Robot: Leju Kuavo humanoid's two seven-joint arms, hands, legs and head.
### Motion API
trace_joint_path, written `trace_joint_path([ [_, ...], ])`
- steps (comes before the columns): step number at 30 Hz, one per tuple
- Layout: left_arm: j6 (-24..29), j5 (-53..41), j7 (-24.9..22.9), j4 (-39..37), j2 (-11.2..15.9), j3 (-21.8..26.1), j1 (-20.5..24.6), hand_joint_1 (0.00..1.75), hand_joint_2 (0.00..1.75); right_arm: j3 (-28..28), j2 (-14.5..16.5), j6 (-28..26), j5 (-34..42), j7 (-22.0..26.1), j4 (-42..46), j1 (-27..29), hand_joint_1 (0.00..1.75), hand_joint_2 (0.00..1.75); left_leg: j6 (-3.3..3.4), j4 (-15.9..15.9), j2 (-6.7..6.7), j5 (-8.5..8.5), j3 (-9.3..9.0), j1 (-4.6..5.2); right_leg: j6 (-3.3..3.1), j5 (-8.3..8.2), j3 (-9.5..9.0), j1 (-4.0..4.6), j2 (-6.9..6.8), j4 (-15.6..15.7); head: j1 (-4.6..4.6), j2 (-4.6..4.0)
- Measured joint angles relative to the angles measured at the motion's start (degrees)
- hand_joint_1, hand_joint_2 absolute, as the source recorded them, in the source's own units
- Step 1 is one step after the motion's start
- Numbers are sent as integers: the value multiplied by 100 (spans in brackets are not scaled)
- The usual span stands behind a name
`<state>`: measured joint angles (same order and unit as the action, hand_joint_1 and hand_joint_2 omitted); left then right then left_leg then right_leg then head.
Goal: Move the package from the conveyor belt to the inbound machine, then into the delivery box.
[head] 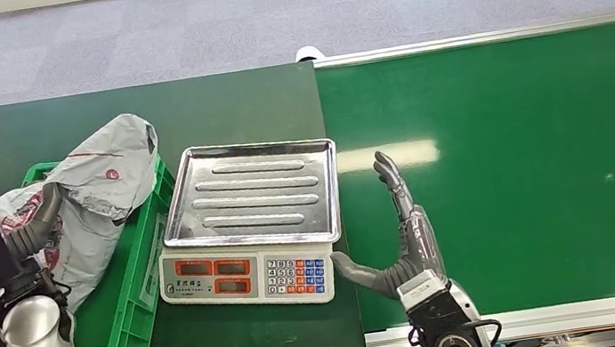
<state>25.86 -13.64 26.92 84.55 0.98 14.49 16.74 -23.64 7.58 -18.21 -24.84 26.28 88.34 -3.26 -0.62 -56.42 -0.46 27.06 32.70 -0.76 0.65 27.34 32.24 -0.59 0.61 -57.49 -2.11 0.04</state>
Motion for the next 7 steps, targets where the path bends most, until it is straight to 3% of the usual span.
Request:
trace_joint_path([
  [7,161,-295,437,1388,-112,-765,-933,0,175,126,-2,36,11,-23,-207,84,0,175,-2,0,2,4,-5,0,-2,3,-6,-1,3,2,0,0],
])
